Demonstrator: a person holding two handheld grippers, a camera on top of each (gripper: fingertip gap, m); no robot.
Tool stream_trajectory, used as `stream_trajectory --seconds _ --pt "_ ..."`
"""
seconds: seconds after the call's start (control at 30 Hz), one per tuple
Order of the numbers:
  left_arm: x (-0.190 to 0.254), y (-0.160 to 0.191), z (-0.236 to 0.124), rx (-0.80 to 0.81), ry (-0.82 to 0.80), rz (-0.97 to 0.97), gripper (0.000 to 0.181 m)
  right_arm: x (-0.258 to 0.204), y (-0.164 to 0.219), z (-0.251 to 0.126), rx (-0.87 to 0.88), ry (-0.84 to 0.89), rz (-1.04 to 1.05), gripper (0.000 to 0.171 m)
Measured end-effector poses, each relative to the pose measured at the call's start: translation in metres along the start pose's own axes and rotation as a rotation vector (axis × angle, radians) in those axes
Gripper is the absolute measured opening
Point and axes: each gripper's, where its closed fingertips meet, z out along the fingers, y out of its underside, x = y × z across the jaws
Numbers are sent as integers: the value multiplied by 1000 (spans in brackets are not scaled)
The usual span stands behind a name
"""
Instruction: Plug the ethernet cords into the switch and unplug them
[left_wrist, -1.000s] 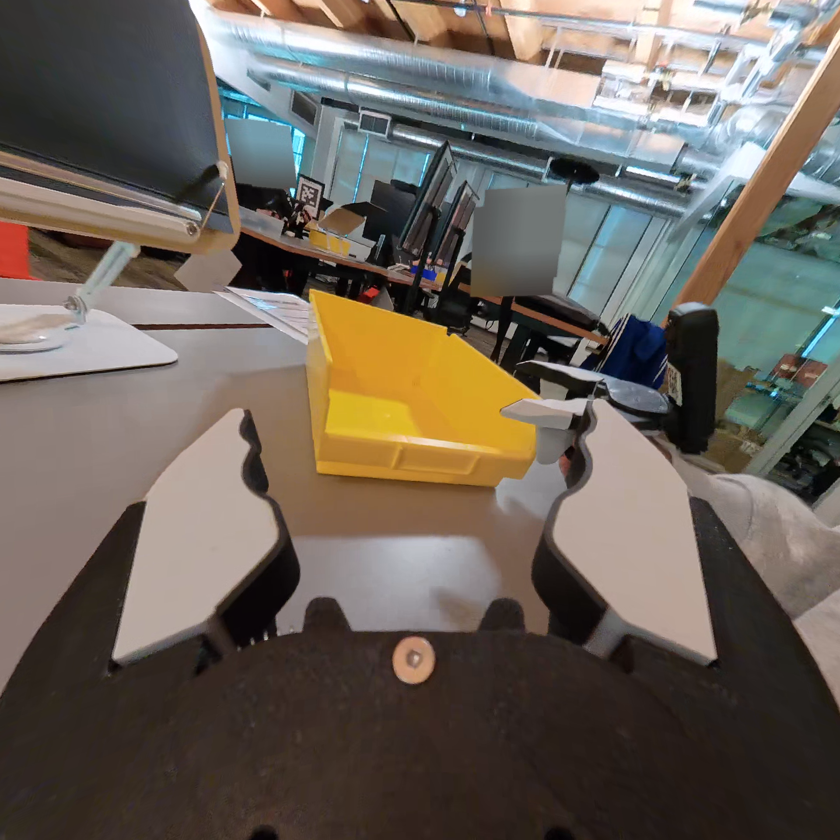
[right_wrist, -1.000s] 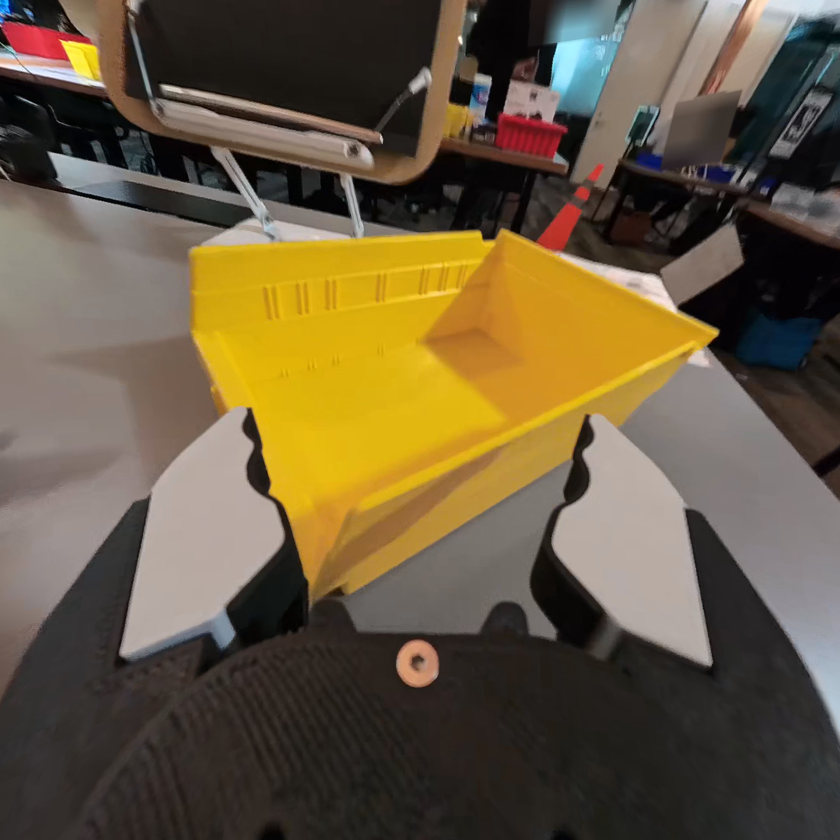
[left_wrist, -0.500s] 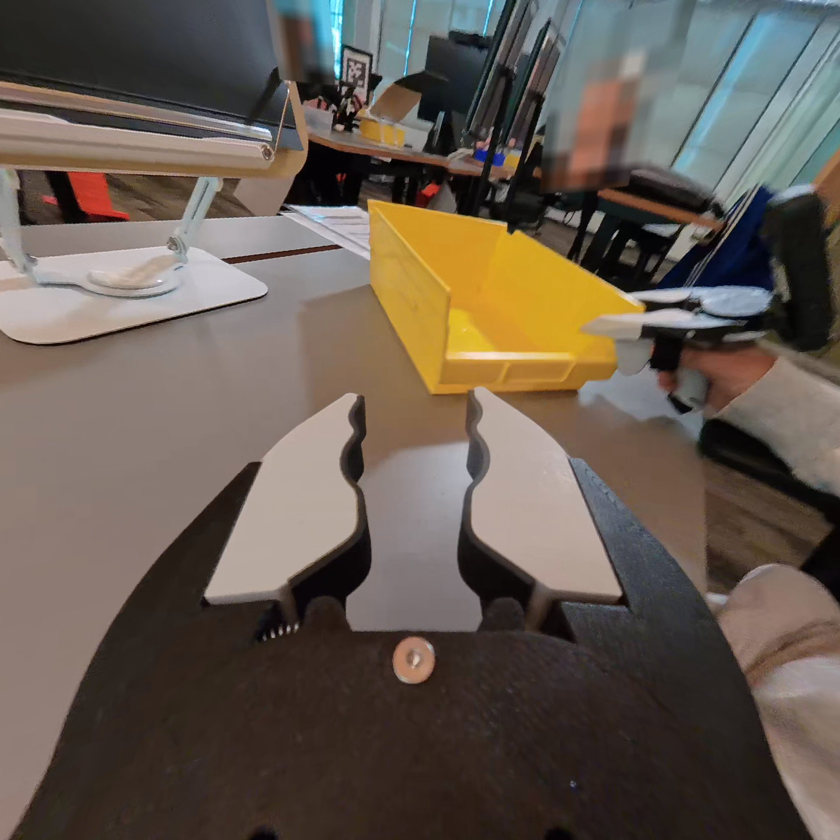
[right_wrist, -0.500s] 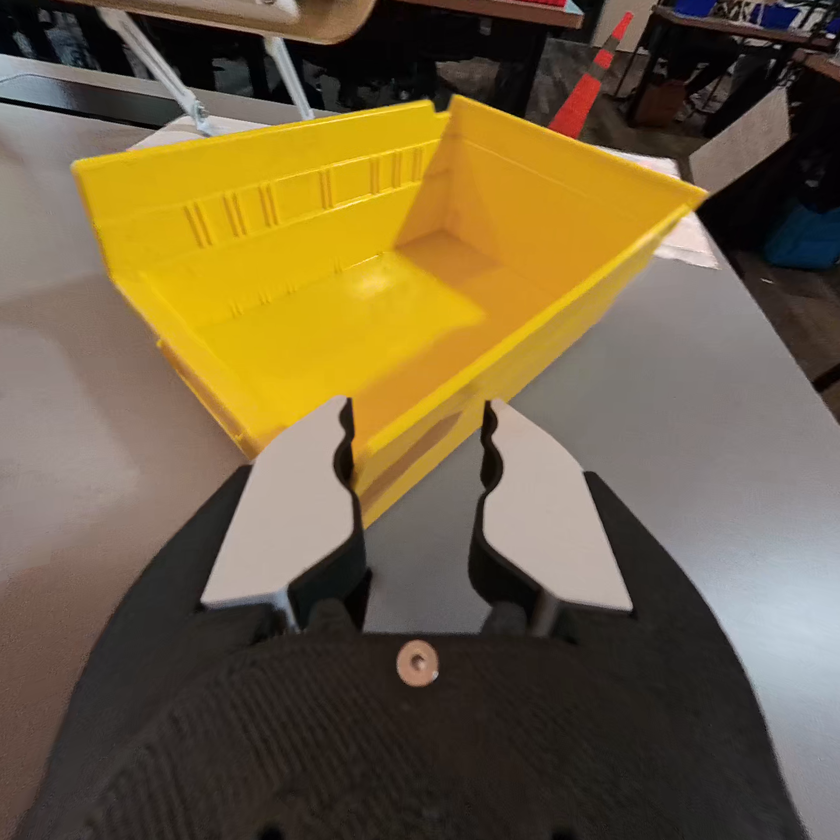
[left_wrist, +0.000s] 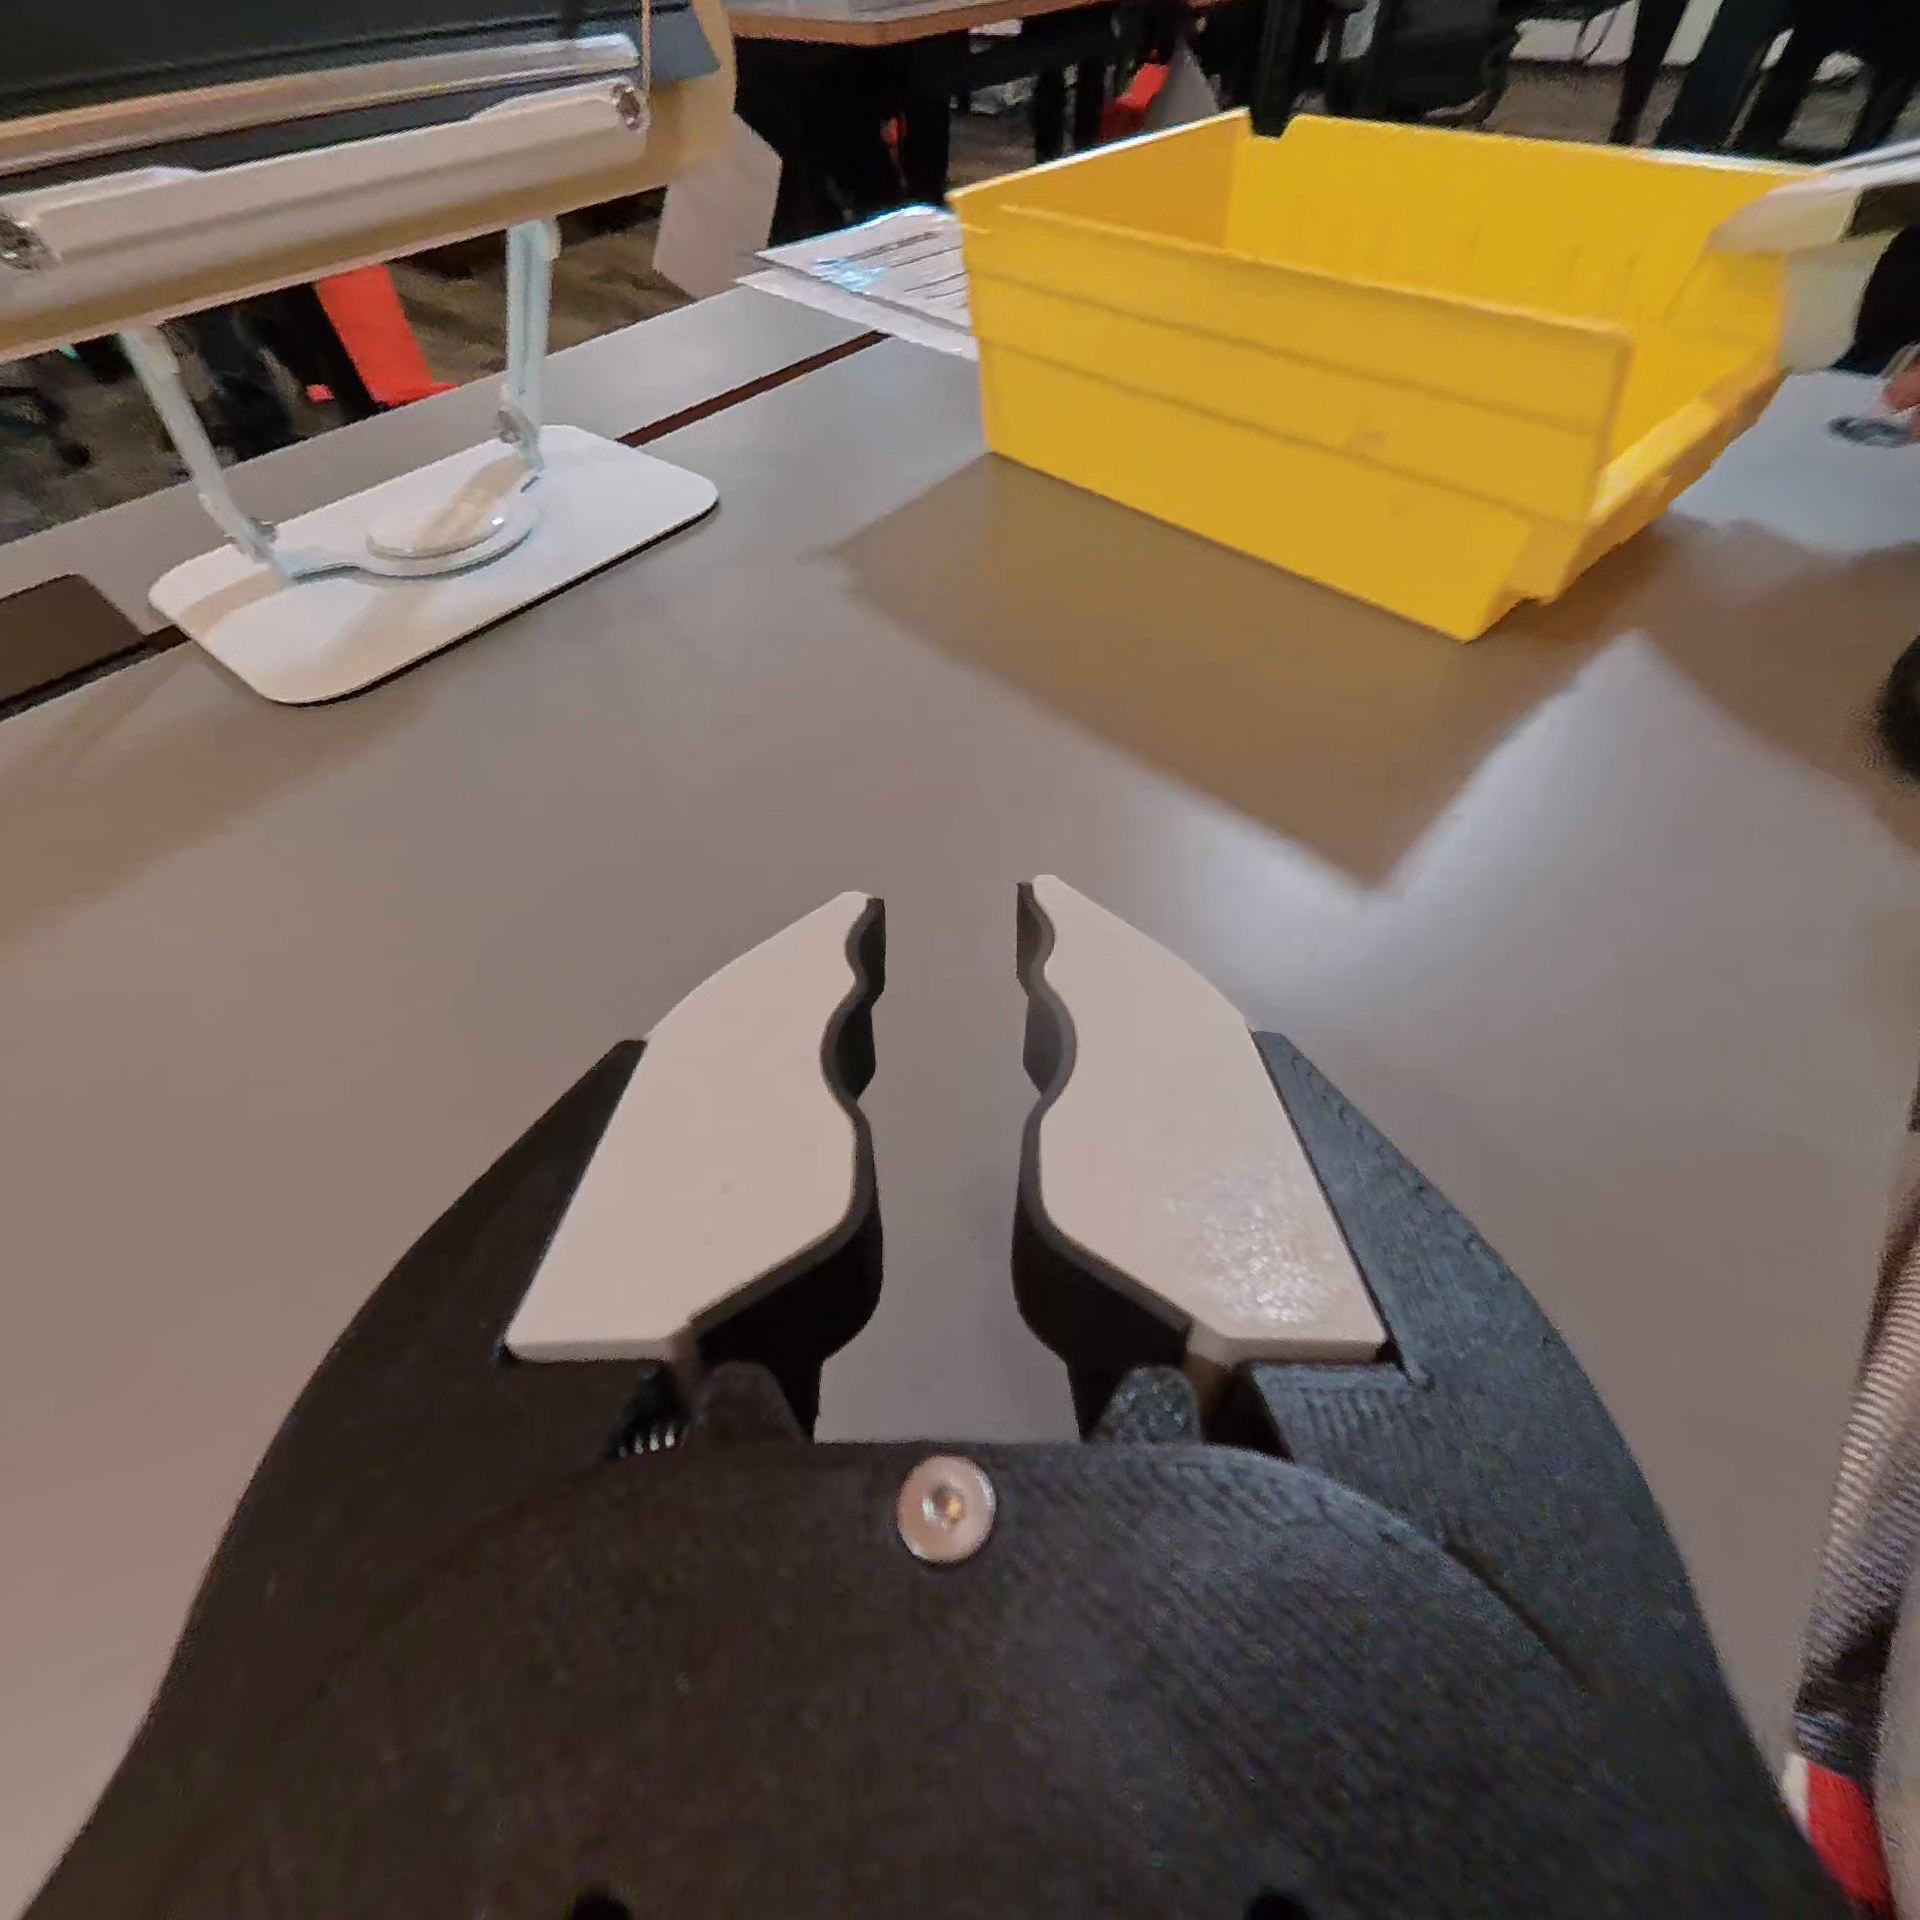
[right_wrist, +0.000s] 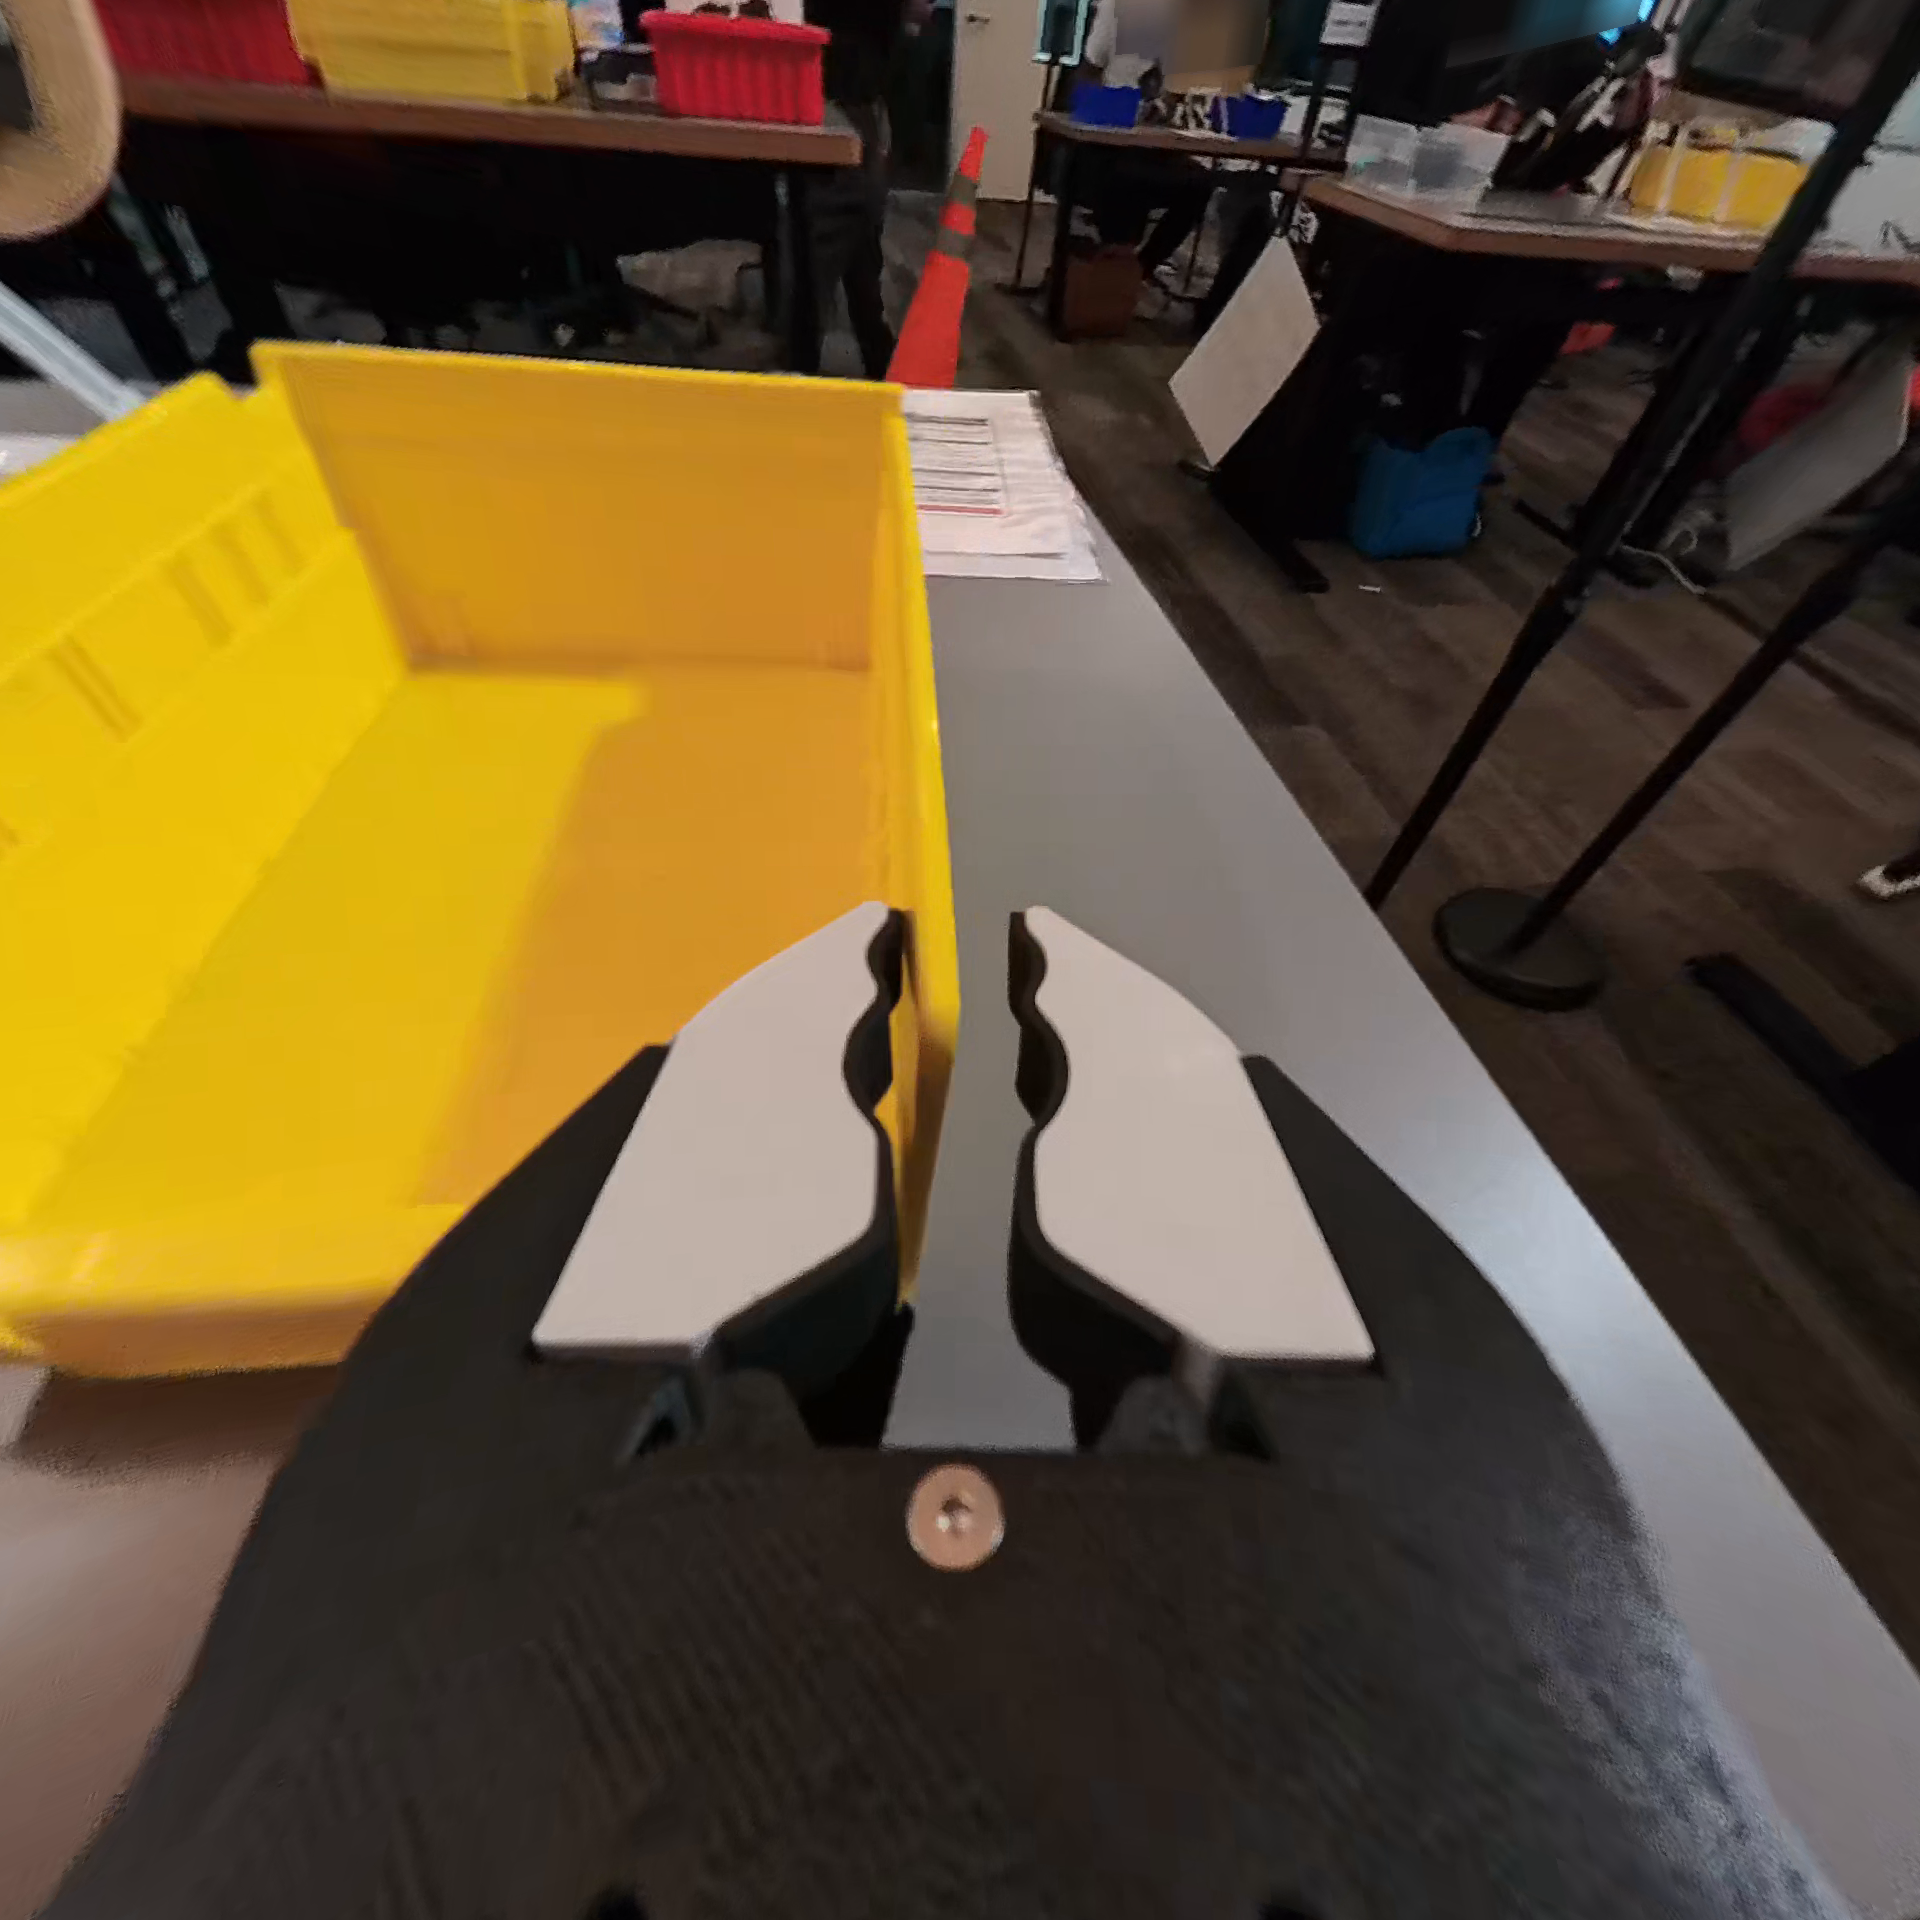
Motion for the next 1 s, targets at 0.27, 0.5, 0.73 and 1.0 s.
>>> stream_trajectory --seconds 0.27,0.5,0.73,1.0 --pt "-23 13 -14 -61 -150 116 25 34 -7 5 40 195 48 19" --pt "-28 21 -6 -100 -164 136 26 3 -62 -37 323 153 62 35" --pt "-25 16 4 -84 -130 109 27 -183 -97 -77 528 -351 -85 66" --pt "-33 -5 26 -19 -105 4 48 -346 -32 -54 310 -653 -391 113"
